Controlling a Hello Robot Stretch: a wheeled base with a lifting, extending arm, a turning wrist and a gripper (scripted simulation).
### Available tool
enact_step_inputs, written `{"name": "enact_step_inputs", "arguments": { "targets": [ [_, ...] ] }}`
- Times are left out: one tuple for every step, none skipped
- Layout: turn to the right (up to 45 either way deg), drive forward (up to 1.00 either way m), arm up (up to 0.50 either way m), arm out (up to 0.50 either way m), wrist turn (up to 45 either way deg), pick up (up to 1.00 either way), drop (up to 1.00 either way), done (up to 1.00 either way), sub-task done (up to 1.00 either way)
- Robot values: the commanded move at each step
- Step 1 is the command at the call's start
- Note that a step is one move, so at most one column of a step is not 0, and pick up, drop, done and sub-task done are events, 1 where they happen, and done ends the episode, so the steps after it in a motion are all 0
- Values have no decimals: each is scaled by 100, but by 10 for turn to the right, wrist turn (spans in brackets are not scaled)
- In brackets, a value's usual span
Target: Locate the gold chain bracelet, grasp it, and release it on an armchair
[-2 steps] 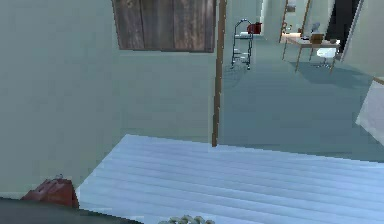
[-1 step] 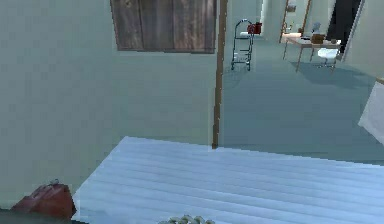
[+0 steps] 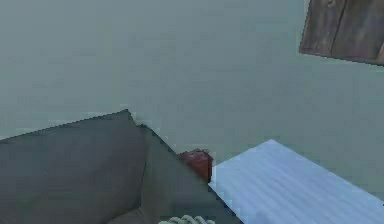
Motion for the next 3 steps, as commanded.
{"name": "enact_step_inputs", "arguments": {
  "targets": [
    [-450,0,0,0,0,0,0,0,0],
    [-450,0,0,0,0,0,0,0,0],
    [-210,0,0,0,0,0,0,0,0]
  ]
}}
